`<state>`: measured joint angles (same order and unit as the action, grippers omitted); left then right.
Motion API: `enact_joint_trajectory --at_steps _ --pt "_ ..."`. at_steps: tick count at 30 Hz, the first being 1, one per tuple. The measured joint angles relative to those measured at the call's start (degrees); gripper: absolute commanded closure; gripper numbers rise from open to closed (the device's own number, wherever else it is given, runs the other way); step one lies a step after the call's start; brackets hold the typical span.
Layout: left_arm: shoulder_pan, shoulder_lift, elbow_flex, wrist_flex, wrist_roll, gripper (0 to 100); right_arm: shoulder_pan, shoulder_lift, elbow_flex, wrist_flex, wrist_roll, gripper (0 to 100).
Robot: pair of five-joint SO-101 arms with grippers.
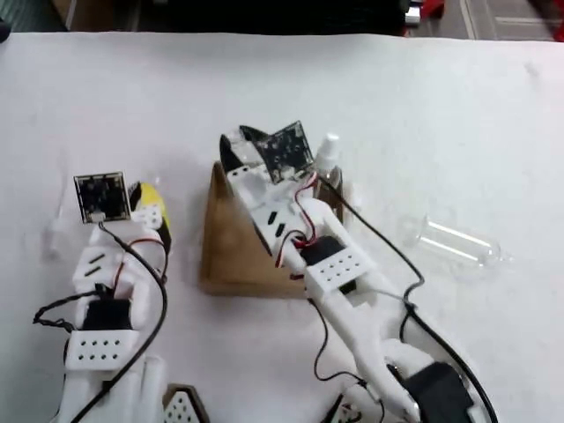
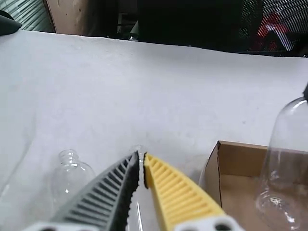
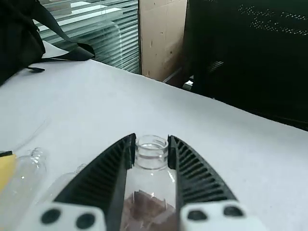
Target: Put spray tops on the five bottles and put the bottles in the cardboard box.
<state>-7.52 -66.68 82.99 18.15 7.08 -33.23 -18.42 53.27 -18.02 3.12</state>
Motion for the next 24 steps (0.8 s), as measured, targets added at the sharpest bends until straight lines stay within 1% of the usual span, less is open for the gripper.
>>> enact_joint_trajectory --at_steps 6,14,17,20,24 --pt "0.0 0.0 0.0 0.0 0.0 97 0.2 7.0 0.0 -6.9 0.0 97.8" --pt "0.0 0.0 0.0 0.0 0.0 97 1.3 13.4 0.0 -12.8 0.0 97.8" --pt "0.0 0.0 0.0 0.0 0.0 97 1.3 14.2 0.0 -14.2 0.2 97.8" --pt "0.0 0.0 0.0 0.0 0.0 97 1.3 14.3 0.0 -15.7 2.3 97.8" --pt "0.0 0.0 0.0 0.0 0.0 97 1.2 14.4 0.0 -16.7 3.3 97.7"
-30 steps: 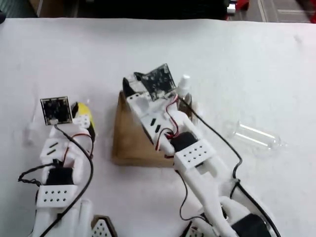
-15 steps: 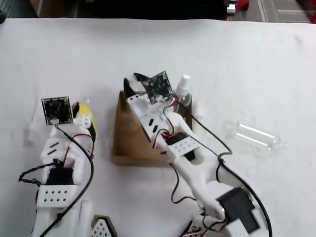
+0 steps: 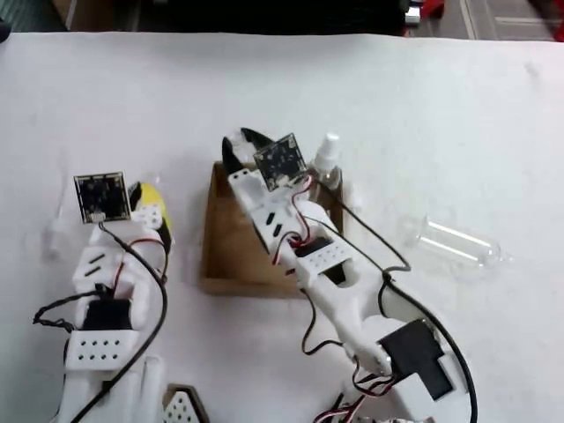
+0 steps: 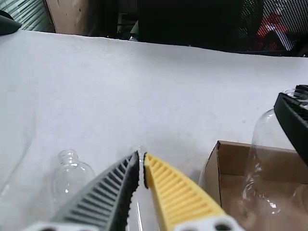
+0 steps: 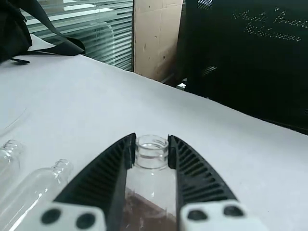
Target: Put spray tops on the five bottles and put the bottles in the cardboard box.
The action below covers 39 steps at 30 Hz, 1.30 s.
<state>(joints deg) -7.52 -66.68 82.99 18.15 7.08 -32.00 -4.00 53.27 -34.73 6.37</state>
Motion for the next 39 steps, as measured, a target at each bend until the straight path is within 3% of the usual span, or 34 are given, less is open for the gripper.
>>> enact_joint_trajectory --at_steps 17,23,27,39 --pt "0.0 0.0 0.0 0.0 0.0 97 0.0 6.9 -3.3 -0.8 0.2 97.6" --pt "0.0 0.0 0.0 0.0 0.0 97 -0.1 6.9 -3.0 -0.8 0.2 81.2" --pt "0.0 0.0 0.0 0.0 -0.5 97 0.0 7.0 -2.7 -0.8 0.2 82.4" --pt "0.0 0.0 0.0 0.0 -0.9 97 0.0 -7.9 8.7 -0.8 0.2 82.9"
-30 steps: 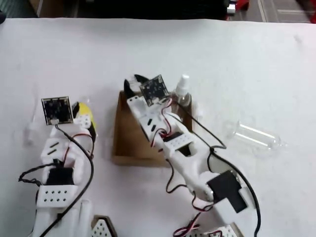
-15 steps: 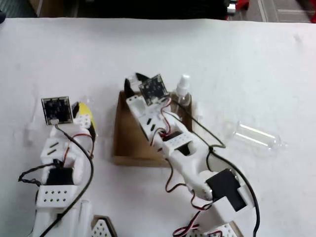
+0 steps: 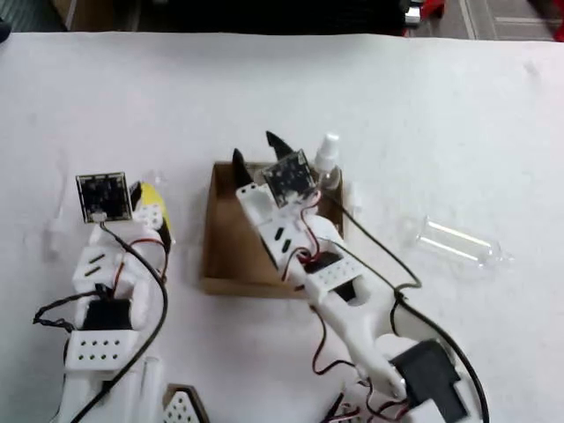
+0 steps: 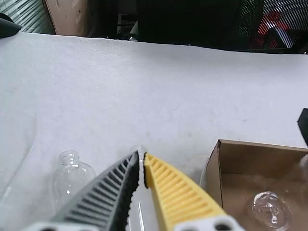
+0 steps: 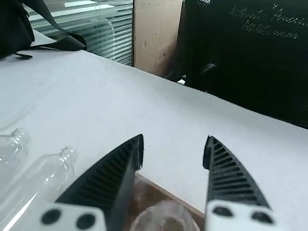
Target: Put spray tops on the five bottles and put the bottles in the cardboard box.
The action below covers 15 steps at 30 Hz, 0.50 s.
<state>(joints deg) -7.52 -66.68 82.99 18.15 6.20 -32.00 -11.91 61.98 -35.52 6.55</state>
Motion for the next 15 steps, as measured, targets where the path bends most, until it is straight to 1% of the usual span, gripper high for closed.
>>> enact_joint_trajectory --at_steps 11,15 --pt "0.0 0.0 0.0 0.0 0.0 97 -0.6 -4.7 1.1 0.1 0.0 82.9" --pt "0.0 0.0 0.0 0.0 0.0 97 -0.6 -9.3 1.1 3.2 0.0 83.6"
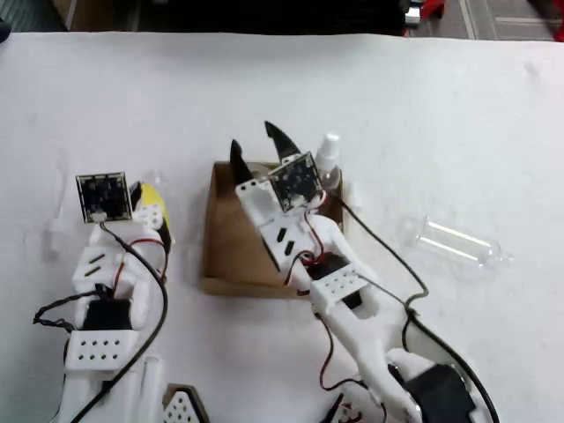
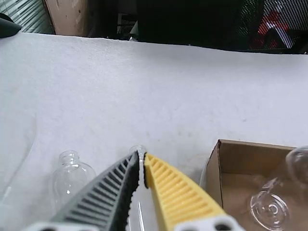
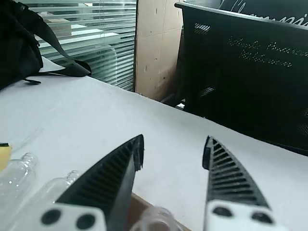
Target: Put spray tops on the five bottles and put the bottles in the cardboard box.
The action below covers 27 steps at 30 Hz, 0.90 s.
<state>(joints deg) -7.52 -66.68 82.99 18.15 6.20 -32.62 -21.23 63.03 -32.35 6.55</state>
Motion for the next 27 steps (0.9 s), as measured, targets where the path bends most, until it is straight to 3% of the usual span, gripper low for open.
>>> enact_joint_trajectory --at_steps 5,14,21,27 --pt "0.0 0.0 0.0 0.0 0.0 97 0.0 -11.7 0.0 10.0 0.0 99.3" --pt "0.0 0.0 0.0 0.0 -0.4 97 4.0 -37.2 -6.0 42.7 0.0 98.3" --pt "0.0 0.0 0.0 0.0 -0.4 97 5.6 -33.6 -11.0 70.4 0.1 98.3" --pt "0.0 0.0 0.0 0.0 -0.4 97 5.9 -22.9 -11.3 74.0 0.2 98.3"
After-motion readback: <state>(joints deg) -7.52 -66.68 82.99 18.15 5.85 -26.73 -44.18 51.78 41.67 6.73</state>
